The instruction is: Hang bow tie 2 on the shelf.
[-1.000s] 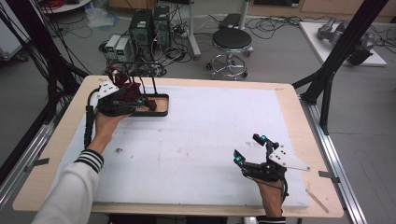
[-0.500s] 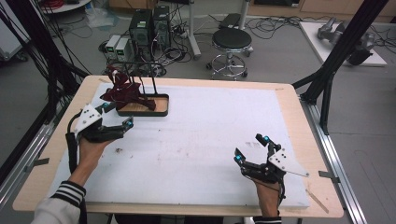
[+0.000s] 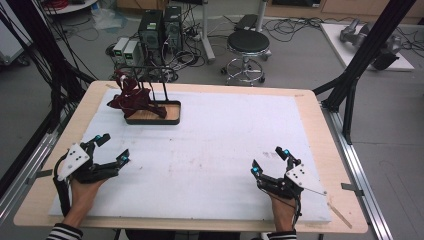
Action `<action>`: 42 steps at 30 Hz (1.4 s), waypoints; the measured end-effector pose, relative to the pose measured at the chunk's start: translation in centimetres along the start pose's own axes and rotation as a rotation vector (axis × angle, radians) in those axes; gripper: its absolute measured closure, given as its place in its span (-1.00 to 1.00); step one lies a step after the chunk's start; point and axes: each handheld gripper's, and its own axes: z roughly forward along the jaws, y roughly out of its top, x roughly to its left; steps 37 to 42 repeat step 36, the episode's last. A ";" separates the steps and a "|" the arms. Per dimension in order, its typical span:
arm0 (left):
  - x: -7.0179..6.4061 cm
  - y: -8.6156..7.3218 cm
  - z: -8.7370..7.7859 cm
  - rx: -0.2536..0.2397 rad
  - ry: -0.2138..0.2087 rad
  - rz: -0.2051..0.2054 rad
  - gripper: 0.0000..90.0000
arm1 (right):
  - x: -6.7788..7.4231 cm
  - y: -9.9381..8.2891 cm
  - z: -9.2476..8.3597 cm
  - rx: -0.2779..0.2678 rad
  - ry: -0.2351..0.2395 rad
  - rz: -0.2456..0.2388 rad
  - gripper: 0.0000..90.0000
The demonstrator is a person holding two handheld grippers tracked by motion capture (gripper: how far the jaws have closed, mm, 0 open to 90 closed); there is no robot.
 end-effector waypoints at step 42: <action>0.3 -3.2 -1.9 -0.052 0.057 -0.051 -0.65 | 0.3 -2.2 0.1 0.009 -0.029 -0.009 -0.76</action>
